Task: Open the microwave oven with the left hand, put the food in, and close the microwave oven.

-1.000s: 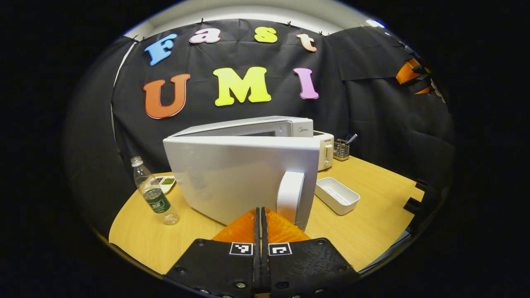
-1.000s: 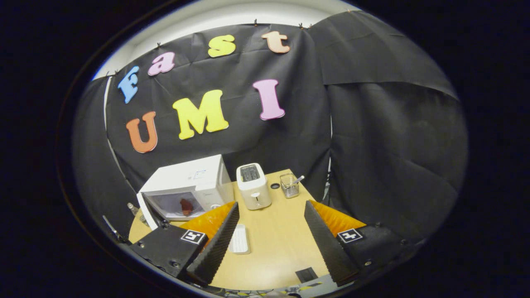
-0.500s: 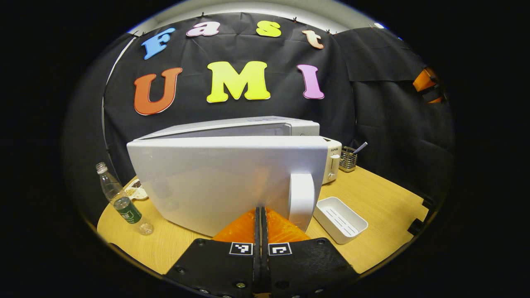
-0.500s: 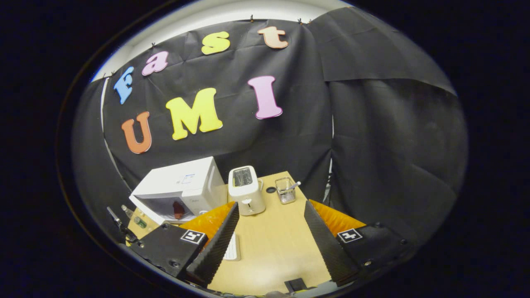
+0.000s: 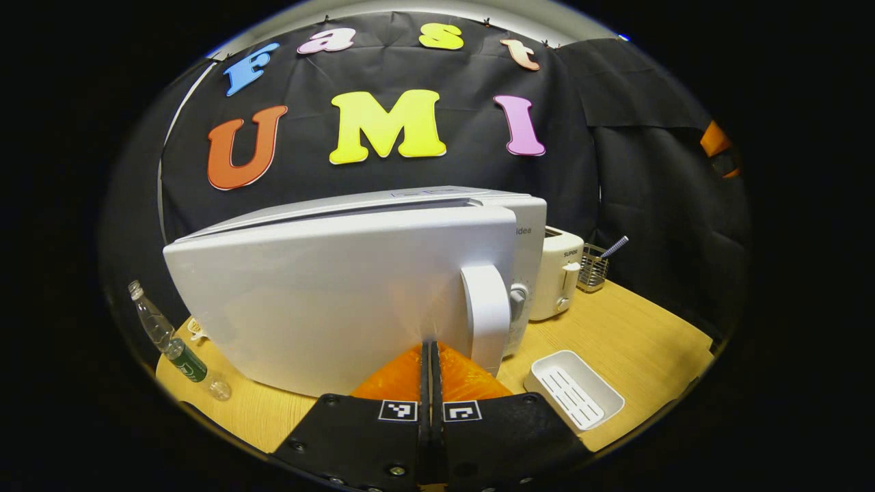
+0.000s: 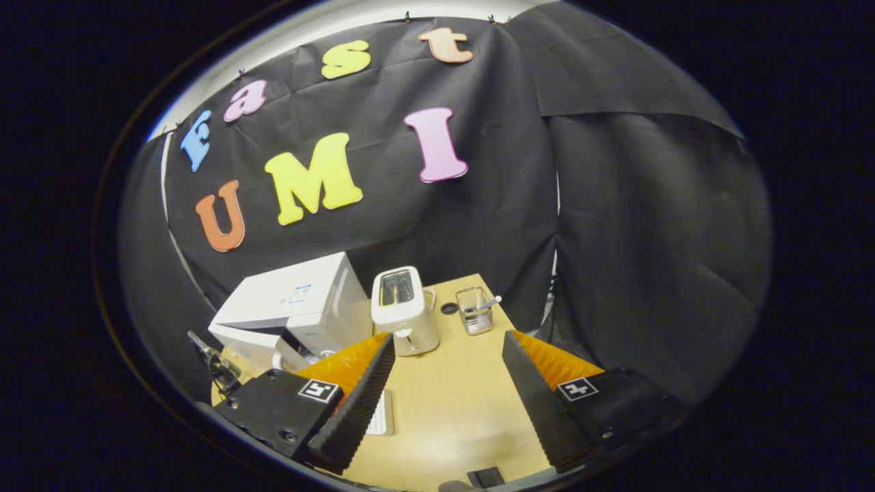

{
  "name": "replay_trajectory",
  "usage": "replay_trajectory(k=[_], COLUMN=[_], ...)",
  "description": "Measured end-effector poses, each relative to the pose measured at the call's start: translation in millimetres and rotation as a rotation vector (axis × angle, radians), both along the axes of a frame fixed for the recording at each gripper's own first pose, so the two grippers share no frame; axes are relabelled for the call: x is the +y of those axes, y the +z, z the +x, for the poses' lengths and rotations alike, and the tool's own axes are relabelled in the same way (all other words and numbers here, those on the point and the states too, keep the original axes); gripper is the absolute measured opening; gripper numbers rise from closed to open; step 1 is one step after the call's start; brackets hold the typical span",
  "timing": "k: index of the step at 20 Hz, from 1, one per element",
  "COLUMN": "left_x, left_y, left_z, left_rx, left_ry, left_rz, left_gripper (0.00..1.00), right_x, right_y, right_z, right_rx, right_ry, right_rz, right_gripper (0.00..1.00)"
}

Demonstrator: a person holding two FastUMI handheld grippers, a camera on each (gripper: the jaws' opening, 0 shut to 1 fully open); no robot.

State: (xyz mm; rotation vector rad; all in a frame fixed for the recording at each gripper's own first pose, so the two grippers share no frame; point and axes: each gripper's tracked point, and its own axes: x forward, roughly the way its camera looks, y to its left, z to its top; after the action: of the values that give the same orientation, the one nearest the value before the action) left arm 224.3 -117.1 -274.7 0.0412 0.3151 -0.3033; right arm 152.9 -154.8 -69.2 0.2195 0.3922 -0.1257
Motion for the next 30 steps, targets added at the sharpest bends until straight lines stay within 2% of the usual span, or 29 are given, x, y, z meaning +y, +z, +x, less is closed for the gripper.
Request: replay_trajectory(k=[4, 7, 8, 9, 12, 15, 19, 25, 26, 28, 30], left_x=[-8.0, -8.8, -9.7, -9.5, -10.1, -9.4, -2.6, 38.3, 37.1, 45.0, 52.1], left_y=[-5.8, -13.6, -13.5, -13.5, -11.7, -14.3, -6.0, 8.0, 9.3, 10.5, 7.5], left_z=[23.4, 24.5, 24.8, 25.8, 38.2, 35.0, 28.1, -12.1, -24.5, -37.2, -47.9], left_rx=[0.026, 0.048, 0.045, 0.042, 0.036, 0.071, 0.054, 0.021, 0.026, 0.011, 0.018], left_ry=[0.029, 0.038, 0.034, 0.037, 0.051, 0.071, 0.105, 0.186, 0.152, 0.17, 0.176], left_rz=[-0.023, -0.029, -0.024, -0.023, -0.004, -0.043, -0.024, 0.029, 0.016, 0.019, 0.024], left_gripper=[0.0, 0.0, 0.08, 0.0, 0.0, 0.0, 0.0, 0.0, 0.32, 0.96, 0.94], right_x=[-11.3, -22.9, -26.4, -28.0, -30.1, -24.9, -15.4, -6.4, -4.5, -1.1, 3.6], right_y=[0.3, -1.2, -3.3, -7.0, -10.0, -8.3, -7.1, -8.4, -10.0, -15.1, -20.0], right_z=[2.2, 1.4, 1.8, 0.4, 1.8, 2.8, 3.4, -5.2, -7.3, -13.7, -23.3], right_rx=[0.009, 0.015, 0.022, 0.026, 0.037, 0.032, 0.021, -0.001, -0.003, -0.005, -0.006], right_ry=[-0.012, -0.03, -0.034, -0.036, -0.037, -0.024, 0.007, 0.027, 0.026, 0.023, 0.011], right_rz=[0.006, 0.004, 0.006, 0.009, 0.022, 0.022, 0.011, -0.018, -0.02, -0.029, -0.036], right_gripper=[1.0, 1.0, 1.0, 1.0, 1.0, 1.0, 1.0, 1.0, 1.0, 1.0, 1.0])
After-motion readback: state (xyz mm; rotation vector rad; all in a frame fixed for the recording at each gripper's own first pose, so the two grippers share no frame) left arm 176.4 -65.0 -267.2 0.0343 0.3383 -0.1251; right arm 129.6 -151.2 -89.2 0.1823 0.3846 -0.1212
